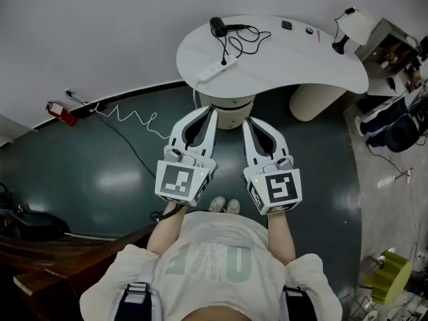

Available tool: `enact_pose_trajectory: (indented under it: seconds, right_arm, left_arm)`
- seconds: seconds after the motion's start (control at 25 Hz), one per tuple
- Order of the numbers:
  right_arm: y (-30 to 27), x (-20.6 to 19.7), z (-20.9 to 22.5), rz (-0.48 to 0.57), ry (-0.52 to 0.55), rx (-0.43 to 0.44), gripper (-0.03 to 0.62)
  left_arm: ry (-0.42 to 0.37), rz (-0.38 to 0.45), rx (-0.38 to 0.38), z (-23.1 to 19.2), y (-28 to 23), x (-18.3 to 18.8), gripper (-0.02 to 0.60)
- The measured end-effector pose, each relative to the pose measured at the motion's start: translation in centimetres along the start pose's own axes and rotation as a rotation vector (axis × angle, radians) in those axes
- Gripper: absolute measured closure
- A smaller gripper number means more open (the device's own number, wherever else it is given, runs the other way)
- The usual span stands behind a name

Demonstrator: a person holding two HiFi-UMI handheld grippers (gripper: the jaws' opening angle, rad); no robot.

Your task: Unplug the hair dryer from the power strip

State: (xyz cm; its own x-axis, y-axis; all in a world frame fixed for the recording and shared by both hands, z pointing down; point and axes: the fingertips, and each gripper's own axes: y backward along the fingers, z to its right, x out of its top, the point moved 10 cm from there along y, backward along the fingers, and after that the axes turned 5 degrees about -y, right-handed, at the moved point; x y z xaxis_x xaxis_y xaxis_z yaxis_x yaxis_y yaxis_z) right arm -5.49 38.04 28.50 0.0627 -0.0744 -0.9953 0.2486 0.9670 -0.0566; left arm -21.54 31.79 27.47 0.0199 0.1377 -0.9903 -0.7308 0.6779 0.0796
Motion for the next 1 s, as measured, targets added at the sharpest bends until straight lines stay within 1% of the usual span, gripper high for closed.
enact_pose_trajectory:
  seconds: [0.32, 0.52, 0.76, 1.0]
  right_arm:
    - [1.0, 0.0, 0.6, 0.015, 0.016, -0.02, 0.591]
    - [2.0, -0.1, 1.7, 0.011, 0.018, -0.029, 0.591]
    - [3.8, -1.1, 4.1, 0.02, -0.041, -0.005, 0.591]
    - [5.0, -1.8, 6.8, 0.024, -0.064, -0.014, 0.591]
  left_arm:
    - [-0.001, 0.0, 0.005, 0.7, 0.0, 0.0, 0.577]
    - [0.004, 0.0, 0.012, 1.5, -0.4, 0.1, 0.577]
    - [0.001, -0.014, 0.053, 2.4, -1.0, -0.6, 0.577]
    - [-0.003, -0.027, 0.102, 2.4, -1.6, -1.2, 0.578]
